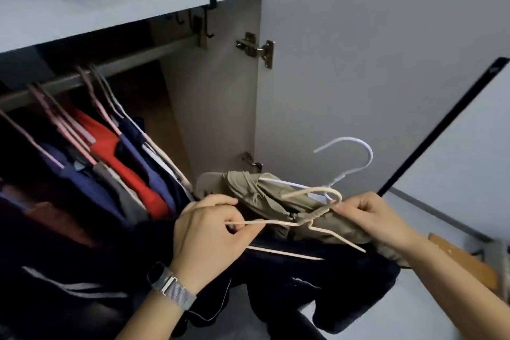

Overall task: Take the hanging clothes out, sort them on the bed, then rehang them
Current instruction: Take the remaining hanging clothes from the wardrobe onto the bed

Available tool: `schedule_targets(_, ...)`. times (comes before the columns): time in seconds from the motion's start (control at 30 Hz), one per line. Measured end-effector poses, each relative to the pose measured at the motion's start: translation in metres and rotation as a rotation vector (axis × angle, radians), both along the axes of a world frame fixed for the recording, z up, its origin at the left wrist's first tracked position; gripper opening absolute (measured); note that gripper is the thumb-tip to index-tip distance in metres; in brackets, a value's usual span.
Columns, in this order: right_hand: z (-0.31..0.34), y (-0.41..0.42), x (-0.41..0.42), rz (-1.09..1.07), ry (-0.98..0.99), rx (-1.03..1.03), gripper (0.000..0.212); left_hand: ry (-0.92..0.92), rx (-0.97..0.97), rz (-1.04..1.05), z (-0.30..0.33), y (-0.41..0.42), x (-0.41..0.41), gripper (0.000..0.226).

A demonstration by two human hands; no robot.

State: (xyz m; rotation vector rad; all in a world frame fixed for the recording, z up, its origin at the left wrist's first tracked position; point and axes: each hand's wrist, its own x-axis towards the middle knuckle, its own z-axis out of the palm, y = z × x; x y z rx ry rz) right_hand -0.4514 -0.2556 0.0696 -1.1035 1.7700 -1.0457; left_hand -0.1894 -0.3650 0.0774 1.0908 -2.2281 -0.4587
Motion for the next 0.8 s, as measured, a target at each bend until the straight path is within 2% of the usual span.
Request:
schedule_targets(0.17,0.011,0.069,-0.019,0.032,0.11,-0.043,0.076,-0.028,-0.053,-0.253,0.012,0.021,-0.032,0.047)
schedule_targets(0.27,0.023,0.107,-0.032,0.029,0.106,-0.084,0.067,-0.023,-0.094,-0.31,0.015,0.036,-0.057,0.044)
schedule_targets(0.47,0.028,0.177,-0.068,-0.147,0.147,-0.126,0.06,-0.069,-0.099,-0.393,0.021,0.089,-0.118,0.048)
schedule_targets(0.6,0.023,0.224,-0.087,-0.26,0.151,-0.152,0.065,-0.076,-0.1,-0.496,0.024,0.134,-0.164,0.049)
schedule_targets(0.7,0.022,0.259,-0.103,-0.325,0.16,-0.147,0.077,-0.086,-0.095,-0.574,0.026,0.175,-0.197,0.048)
schedule_targets(0.77,0.028,0.284,-0.11,-0.359,0.172,-0.186,0.054,-0.092,-0.11,-0.625,0.027,0.202,-0.219,0.048)
schedule_targets(0.8,0.032,0.295,-0.114,-0.363,0.181,-0.197,0.05,-0.095,-0.118,-0.648,0.028,0.215,-0.229,0.048)
